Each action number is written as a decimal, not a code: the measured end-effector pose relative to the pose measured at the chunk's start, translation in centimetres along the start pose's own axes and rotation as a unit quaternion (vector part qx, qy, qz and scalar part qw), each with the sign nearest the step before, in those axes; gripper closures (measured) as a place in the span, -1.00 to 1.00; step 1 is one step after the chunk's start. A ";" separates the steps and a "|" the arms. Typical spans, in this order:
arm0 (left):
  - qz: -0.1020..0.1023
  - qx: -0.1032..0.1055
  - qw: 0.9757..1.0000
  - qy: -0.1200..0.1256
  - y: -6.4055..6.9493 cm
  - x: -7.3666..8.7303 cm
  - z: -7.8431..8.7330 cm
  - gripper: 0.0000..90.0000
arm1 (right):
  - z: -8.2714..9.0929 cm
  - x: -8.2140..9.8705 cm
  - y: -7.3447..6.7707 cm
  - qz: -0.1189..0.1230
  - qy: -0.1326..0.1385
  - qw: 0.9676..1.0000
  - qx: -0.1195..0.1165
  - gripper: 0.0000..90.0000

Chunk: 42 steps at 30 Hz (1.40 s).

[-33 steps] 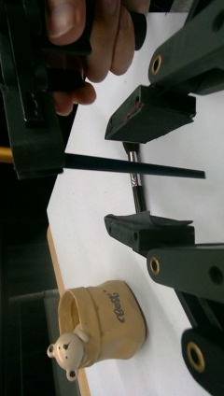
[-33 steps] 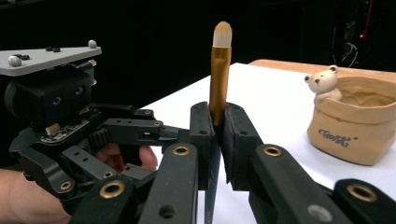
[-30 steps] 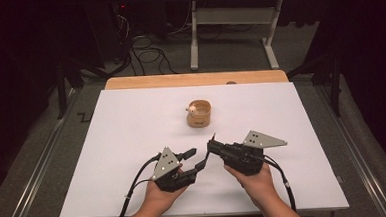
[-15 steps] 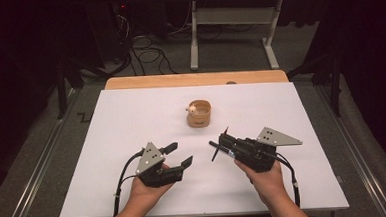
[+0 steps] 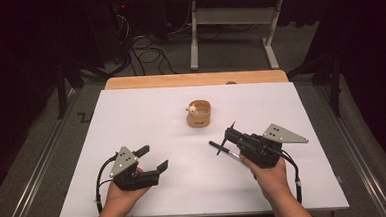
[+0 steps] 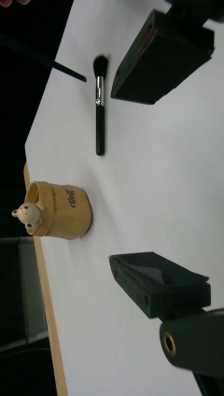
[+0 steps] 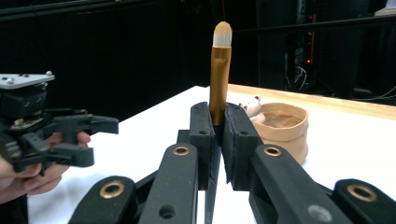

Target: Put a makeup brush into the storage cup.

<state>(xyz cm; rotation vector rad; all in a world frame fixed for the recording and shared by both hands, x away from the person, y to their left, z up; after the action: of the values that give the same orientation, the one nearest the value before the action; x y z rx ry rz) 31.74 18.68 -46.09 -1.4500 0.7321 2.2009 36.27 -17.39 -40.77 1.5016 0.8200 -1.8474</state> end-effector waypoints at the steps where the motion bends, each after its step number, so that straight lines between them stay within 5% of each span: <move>1: -0.005 -0.002 1.000 0.002 0.0 0.2 0.1 -0.64 | -0.1 0.0 0.1 0.002 -0.001 1.000 0.004 0.87; 16: -0.004 0.002 1.000 -0.010 -0.3 0.6 0.2 -0.99 | -3.5 -1.0 1.6 0.028 -0.013 0.998 0.048 0.87; 42: -0.004 0.011 1.000 0.003 -0.6 0.6 0.4 -0.99 | -9.4 -3.6 4.2 0.029 -0.017 0.996 0.085 0.87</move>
<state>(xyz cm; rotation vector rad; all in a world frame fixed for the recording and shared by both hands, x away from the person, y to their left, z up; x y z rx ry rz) 31.58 19.40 -46.66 -1.4468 0.7483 2.1762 45.84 -12.40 -39.10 1.5752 0.6104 -1.9344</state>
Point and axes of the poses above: each handheld gripper's, and its own axes: z roughly backward along the jaws, x roughly out of its underside, y roughly to its right, the point moved 1 cm from there along -z, roughly forward along the jaws, and after that the axes turned 6 degrees about z, right-handed, at the moved point
